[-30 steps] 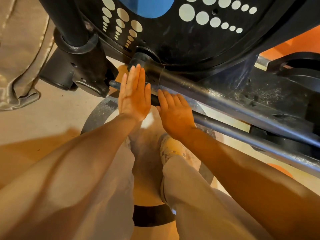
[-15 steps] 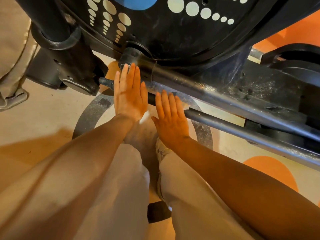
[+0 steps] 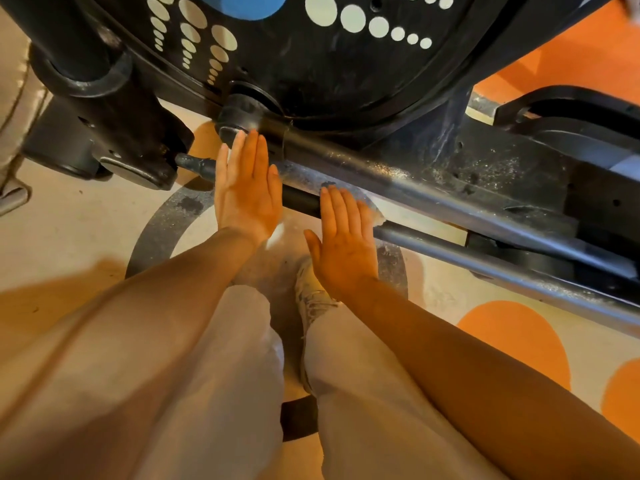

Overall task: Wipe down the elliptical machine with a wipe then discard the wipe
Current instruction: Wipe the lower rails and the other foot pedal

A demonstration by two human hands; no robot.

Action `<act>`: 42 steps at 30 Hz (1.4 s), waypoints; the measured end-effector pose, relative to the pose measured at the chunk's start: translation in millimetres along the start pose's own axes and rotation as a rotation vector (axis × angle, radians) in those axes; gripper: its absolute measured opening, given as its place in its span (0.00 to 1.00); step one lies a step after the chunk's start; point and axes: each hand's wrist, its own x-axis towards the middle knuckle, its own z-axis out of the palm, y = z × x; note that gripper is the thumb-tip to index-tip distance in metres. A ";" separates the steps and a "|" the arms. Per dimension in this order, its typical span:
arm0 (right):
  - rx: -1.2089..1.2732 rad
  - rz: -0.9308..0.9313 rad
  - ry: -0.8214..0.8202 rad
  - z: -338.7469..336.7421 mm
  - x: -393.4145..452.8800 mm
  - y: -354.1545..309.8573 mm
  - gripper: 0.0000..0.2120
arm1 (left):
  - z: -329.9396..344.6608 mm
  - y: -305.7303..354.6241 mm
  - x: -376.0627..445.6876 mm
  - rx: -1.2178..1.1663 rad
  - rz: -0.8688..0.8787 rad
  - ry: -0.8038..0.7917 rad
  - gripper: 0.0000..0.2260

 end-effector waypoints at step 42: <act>0.408 0.176 -0.155 -23.1 -50.2 87.1 0.26 | 4.2 61.4 -17.4 0.289 0.181 -0.184 0.27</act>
